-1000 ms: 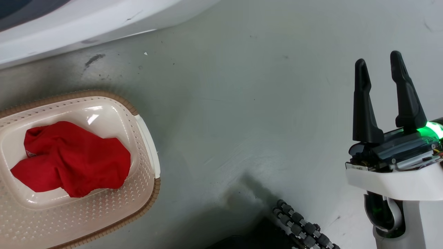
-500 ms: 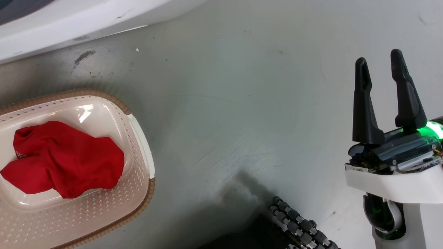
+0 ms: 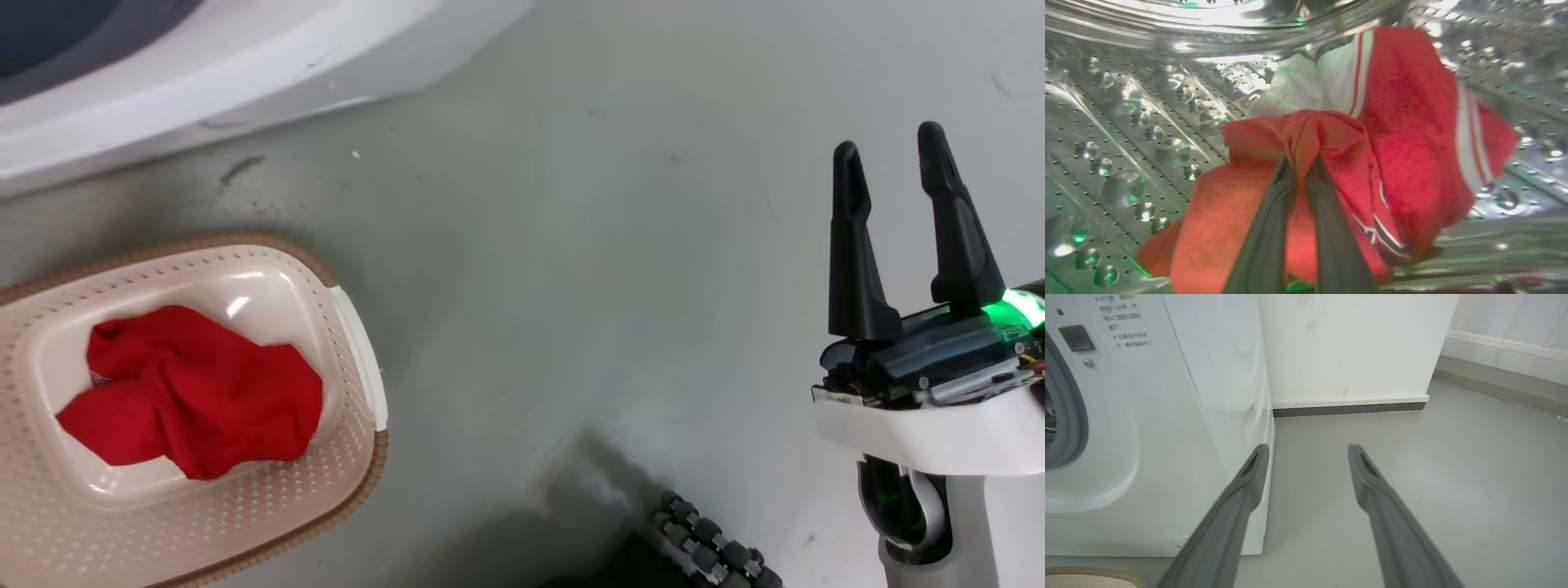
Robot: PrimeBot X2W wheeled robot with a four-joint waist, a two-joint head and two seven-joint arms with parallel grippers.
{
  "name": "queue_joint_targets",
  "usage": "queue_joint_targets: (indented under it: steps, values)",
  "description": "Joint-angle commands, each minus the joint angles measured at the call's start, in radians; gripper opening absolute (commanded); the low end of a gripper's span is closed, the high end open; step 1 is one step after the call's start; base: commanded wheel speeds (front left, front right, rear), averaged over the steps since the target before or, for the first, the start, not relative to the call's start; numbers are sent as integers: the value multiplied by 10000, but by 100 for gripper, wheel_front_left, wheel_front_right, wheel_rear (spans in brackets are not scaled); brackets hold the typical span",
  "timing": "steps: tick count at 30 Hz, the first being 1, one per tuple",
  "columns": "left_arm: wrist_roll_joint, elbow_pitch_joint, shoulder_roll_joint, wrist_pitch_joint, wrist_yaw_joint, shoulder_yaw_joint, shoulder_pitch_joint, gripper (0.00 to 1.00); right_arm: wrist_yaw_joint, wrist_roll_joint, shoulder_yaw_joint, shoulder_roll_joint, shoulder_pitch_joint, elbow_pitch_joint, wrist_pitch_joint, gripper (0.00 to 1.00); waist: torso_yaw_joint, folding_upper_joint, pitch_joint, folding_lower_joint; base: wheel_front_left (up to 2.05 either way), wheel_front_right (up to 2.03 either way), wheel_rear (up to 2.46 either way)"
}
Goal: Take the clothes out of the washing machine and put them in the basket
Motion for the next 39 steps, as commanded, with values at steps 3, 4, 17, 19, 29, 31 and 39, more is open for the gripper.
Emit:
queue_joint_targets:
  steps: [3, 4, 17, 19, 29, 31, 39]
  values:
    - [-279, 191, -253, -491, -61, 66, 451, 0, -9, -237, -29, 22, 197, 89, -20, 100, 287, 0, -680, -1, 0, 0, 0]
    - [-385, 272, -348, -673, -82, 64, 633, 0, -9, -318, -41, 21, 237, 116, -20, 100, 360, 0, -862, -1, 0, 0, 0]
    - [-2397, 145, -1777, -2890, -138, -889, 3753, 0, -10, -1071, -274, 16, 969, 438, -20, 100, 1327, 0, -3237, -1, 0, 0, 0]
    - [-2828, -86, -1784, -3156, -139, -1148, 4311, 0, -10, -1123, -210, 18, 1051, 453, -20, 100, 1385, 0, -3524, -1, 0, 0, 0]
    - [-5019, -1979, -1855, -4567, -141, -2442, 7208, 0, -9, -1635, -219, 18, 1955, 679, -20, 100, 1920, 0, -5225, -1, 0, 0, 0]
    - [-5181, -2374, -1793, -4843, -141, -2679, 7784, 0, -10, -1756, -199, 16, 2172, 726, -20, 100, 2034, 0, -5610, -1, 0, 0, 0]
    - [-5427, -3871, -1779, -5344, -142, -3361, 9896, 0, -9, -2035, -317, 18, 2946, 877, -20, 100, 2585, 0, -7048, -1, 0, 0, 0]
